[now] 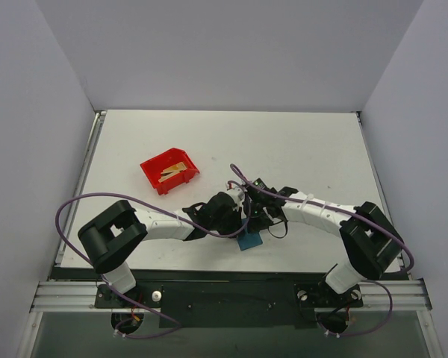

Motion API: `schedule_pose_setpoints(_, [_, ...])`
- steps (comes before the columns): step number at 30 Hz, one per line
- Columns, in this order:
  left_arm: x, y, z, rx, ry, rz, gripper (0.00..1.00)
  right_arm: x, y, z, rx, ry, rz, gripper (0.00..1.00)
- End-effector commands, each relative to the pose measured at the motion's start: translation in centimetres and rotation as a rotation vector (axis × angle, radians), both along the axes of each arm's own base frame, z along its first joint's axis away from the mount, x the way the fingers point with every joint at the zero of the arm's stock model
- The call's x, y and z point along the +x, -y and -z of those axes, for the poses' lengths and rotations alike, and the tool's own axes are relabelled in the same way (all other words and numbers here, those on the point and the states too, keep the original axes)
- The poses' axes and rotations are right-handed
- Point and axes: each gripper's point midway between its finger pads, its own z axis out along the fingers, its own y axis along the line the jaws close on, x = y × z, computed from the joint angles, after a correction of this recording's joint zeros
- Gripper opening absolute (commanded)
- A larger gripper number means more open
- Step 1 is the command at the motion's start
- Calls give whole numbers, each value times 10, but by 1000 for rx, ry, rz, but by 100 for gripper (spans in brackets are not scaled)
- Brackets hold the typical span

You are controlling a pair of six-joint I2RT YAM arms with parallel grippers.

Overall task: Put the credit cards into the card holder
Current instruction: Close the card holder at the center of the board.

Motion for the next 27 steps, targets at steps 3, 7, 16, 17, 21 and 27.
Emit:
schedule_pose_setpoints(3, [-6, -5, 13, 55, -14, 23, 0, -8, 15, 22, -131, -71, 20, 6])
schedule_pose_setpoints(7, [-7, -5, 14, 56, -16, 27, 0, -14, 16, 30, -147, -117, 18, 6])
schedule_pose_setpoints(16, [-6, -5, 12, 51, -12, 28, 0, -9, 6, 19, -75, -80, 26, 6])
schedule_pose_setpoints(17, [-5, -5, 11, 51, -7, 26, 0, -5, 3, 16, -49, -58, 33, 7])
schedule_pose_setpoints(21, [-2, -1, 0, 37, 8, 21, 0, 14, -7, -20, 76, 70, 79, 7])
schedule_pose_setpoints(27, [12, 10, -35, -14, 70, 7, 0, 35, 3, -57, 203, 195, 182, 11])
